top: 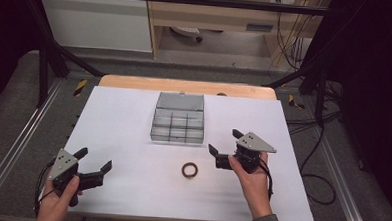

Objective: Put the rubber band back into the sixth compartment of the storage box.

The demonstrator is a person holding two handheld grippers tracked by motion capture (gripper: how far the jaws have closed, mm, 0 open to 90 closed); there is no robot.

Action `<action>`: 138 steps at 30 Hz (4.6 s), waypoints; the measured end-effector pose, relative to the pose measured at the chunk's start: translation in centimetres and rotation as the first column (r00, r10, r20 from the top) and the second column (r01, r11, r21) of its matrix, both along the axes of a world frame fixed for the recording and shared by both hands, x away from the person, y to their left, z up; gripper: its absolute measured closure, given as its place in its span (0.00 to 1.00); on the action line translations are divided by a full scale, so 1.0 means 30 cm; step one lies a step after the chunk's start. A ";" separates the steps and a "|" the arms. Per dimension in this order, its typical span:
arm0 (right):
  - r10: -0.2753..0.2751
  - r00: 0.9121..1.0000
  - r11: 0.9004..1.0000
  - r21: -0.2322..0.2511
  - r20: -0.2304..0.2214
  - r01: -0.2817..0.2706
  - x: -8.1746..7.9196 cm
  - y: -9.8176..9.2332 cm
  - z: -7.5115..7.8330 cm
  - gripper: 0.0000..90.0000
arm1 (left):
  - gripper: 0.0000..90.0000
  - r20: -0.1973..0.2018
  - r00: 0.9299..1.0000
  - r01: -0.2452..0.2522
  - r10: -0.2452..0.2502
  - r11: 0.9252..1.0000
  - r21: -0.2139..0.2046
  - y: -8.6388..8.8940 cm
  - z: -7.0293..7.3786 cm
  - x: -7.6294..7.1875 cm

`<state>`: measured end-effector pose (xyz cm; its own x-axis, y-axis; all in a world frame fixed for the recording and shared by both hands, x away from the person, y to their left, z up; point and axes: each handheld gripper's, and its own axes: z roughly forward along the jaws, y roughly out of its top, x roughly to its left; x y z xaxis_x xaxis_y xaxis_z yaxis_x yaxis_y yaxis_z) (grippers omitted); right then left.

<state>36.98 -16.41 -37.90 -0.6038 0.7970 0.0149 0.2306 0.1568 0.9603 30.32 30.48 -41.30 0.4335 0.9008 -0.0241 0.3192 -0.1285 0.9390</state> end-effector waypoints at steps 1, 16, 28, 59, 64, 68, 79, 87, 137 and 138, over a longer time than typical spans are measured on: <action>0.005 1.000 1.000 -0.001 -0.005 -0.005 -0.002 0.006 -0.002 0.04 | 0.05 0.000 1.000 0.000 0.000 1.000 0.000 0.000 0.000 0.000; 0.074 0.996 0.997 -0.021 -0.046 -0.075 -0.022 0.104 -0.052 0.04 | 0.05 -0.001 1.000 0.003 -0.003 1.000 0.003 -0.004 0.000 0.001; 0.116 0.990 0.991 -0.063 -0.081 -0.121 -0.030 0.155 -0.085 0.05 | 0.05 -0.003 1.000 0.010 -0.010 1.000 0.003 -0.007 0.001 0.000; 0.127 0.962 0.973 -0.156 -0.243 -0.168 -0.024 0.189 -0.175 0.06 | 0.05 -0.015 0.999 0.034 -0.034 0.999 0.021 -0.018 -0.004 -0.001; 0.131 0.959 0.970 -0.165 -0.252 -0.176 -0.024 0.196 -0.181 0.06 | 0.05 -0.016 0.999 0.035 -0.035 0.999 0.021 -0.020 -0.005 -0.001; 0.137 0.954 0.968 -0.170 -0.268 -0.186 -0.022 0.202 -0.188 0.05 | 0.05 -0.019 0.999 0.041 -0.040 0.999 0.029 -0.023 -0.006 -0.001; 0.110 0.950 0.959 -0.219 -0.291 -0.178 -0.017 0.225 -0.208 0.03 | 0.05 -0.020 0.999 0.042 -0.042 0.999 0.033 -0.024 -0.006 -0.001; 0.071 0.957 0.971 -0.202 -0.280 -0.131 -0.011 0.225 -0.206 0.15 | 0.05 -0.021 0.999 0.043 -0.042 0.998 0.034 -0.024 -0.007 -0.001; 0.063 0.943 0.944 -0.287 -0.326 -0.162 0.002 0.238 -0.258 0.91 | 0.05 -0.027 0.999 0.049 -0.048 0.998 0.049 -0.033 -0.012 0.001; 0.068 0.943 0.944 -0.285 -0.326 -0.167 0.002 0.238 -0.259 0.93 | 0.05 -0.027 0.999 0.048 -0.047 0.998 0.049 -0.033 -0.012 0.001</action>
<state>37.03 -9.26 -45.66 -0.6980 0.7159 -0.0165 0.4685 0.4739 0.7456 30.35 29.49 -41.65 0.4759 0.8795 0.0082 0.3354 -0.1901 0.9227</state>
